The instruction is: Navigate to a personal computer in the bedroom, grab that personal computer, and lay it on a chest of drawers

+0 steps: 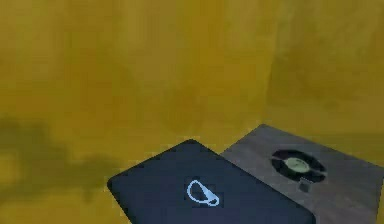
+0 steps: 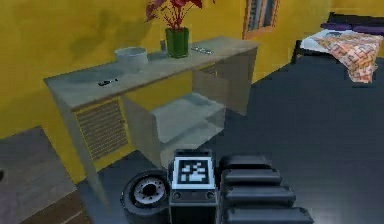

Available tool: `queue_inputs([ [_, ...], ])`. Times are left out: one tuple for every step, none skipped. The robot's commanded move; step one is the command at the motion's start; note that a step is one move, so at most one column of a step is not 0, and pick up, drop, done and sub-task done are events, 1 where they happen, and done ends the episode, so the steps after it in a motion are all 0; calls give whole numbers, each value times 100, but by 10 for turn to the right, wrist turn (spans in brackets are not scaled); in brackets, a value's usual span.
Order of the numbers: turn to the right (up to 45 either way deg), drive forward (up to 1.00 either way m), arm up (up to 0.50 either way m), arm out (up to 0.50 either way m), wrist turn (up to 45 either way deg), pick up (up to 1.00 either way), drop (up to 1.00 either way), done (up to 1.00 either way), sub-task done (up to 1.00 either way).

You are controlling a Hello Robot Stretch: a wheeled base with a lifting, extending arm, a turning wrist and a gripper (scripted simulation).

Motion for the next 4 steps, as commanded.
queue_inputs([
  [0,5,0,0,0,0,0,0,0],
  [-450,0,0,0,0,0,0,0,0],
  [-450,0,0,0,0,0,0,0,0],
  [-60,0,0,0,0,0,0,0,0],
])
